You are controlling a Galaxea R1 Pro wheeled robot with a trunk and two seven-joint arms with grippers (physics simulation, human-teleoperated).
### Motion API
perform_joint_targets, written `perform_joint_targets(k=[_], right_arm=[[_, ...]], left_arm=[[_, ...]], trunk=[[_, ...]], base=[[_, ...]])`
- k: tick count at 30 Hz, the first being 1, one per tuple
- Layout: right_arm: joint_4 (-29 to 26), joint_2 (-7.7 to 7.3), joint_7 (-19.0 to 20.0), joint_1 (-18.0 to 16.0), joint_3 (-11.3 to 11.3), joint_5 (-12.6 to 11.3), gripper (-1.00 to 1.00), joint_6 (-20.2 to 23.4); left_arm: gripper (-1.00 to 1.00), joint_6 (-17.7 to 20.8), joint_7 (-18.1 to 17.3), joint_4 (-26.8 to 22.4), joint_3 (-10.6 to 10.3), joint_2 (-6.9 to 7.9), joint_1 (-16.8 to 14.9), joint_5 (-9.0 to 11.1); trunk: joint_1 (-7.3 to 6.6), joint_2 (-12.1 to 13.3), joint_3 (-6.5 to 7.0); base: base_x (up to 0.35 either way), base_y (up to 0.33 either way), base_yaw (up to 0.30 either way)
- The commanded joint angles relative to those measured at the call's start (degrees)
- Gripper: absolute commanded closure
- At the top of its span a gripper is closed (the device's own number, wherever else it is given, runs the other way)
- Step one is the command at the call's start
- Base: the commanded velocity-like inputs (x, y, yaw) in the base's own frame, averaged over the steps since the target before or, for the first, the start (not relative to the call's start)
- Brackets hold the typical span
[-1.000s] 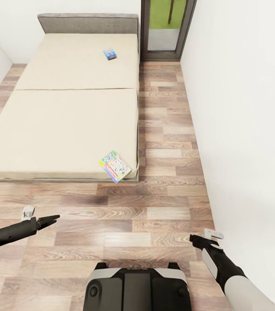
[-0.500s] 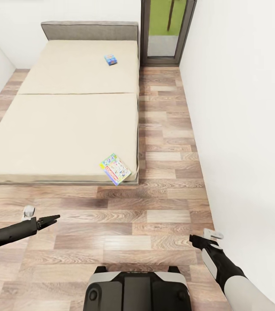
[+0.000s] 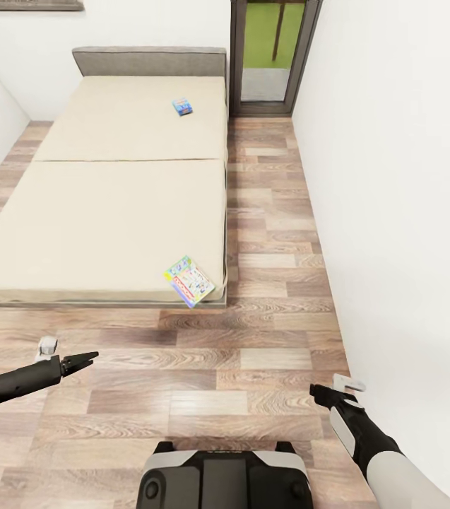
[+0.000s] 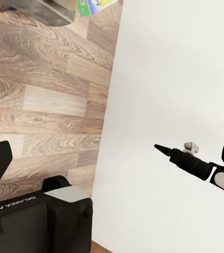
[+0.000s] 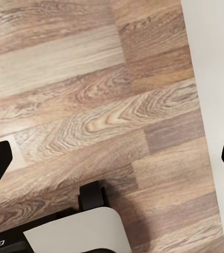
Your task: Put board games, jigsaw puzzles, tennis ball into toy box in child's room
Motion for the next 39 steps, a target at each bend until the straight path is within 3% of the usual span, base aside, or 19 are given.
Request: perform_joint_targets(k=[1, 39], right_arm=[[-0.1, 0.00, -0.2, 0.0, 0.1, -0.6, -1.00, 0.3], [-0.1, 0.13, -0.2, 0.0, 0.1, -0.6, -1.00, 0.3]], left_arm=[[-1.00, 0.6, -0.1, 0.0, 0.0, 0.02, 0.0, 0.1], [-1.00, 0.6, -0.1, 0.0, 0.0, -0.19, 0.0, 0.2]], trunk=[[0.03, -0.1, 0.03], [0.03, -0.1, 3.63]], base=[[0.000, 0.000, 0.000], [0.000, 0.000, 0.000]])
